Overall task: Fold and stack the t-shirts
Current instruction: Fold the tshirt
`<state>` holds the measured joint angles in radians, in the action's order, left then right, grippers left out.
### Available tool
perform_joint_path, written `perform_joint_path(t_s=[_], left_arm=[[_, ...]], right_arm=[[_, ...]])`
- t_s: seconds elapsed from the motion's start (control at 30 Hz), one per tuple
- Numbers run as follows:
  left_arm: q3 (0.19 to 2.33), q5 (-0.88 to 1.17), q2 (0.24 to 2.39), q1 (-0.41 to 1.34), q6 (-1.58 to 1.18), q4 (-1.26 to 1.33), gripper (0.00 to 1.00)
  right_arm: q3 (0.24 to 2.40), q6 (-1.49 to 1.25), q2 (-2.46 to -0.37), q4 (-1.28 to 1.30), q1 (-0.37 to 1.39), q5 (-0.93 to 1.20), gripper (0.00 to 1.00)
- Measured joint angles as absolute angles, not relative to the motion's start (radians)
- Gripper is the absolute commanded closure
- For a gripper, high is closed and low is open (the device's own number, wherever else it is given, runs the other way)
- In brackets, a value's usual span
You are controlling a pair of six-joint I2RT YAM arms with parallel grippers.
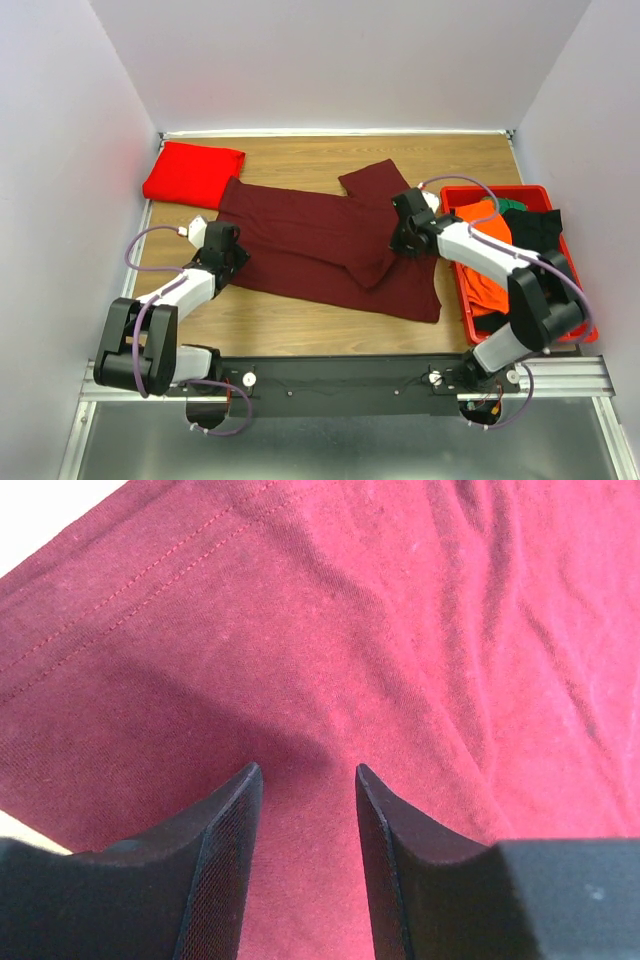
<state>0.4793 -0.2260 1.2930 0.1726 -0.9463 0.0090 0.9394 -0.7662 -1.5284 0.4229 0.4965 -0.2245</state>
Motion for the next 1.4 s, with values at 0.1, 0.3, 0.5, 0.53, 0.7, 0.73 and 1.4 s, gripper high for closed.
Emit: perform_joint_path(t_s=[0.1,0.3,0.5,0.53,0.7,0.73,1.4], left_arm=[[0.480,-0.226,1.298,0.173,-0.942,0.015,0.50],[0.483,-0.224,1.303,0.173,-0.929,0.020,0.50],[0.484,-0.223,1.303,0.173,-0.919,0.020,0.50],[0.484,-0.223,1.303,0.173,-0.917,0.020,0.50],[0.484,-0.223,1.303,0.173,-0.911,0.020,0.50],[0.484,-0.223,1.303,0.173,-0.910,0.020,0.50],[0.489,-0.223,1.292,0.173,-0.902,0.009,0.50]], right_arm=[[1.009,-0.762,-1.608,0.411,0.496,-0.237,1.00],[1.118,-0.759,-1.742,0.400,0.476,-0.246,1.00],[1.157,-0.760,-1.793,0.387,0.426,-0.246,1.00],[1.157,-0.760,-1.793,0.384,0.419,-0.246,0.99],[1.158,-0.779,-1.793,0.376,0.384,-0.245,0.98],[1.158,-0.786,-1.793,0.371,0.377,-0.246,0.95],[0.965,-0.736,-1.568,0.284,0.351,-0.231,0.37]])
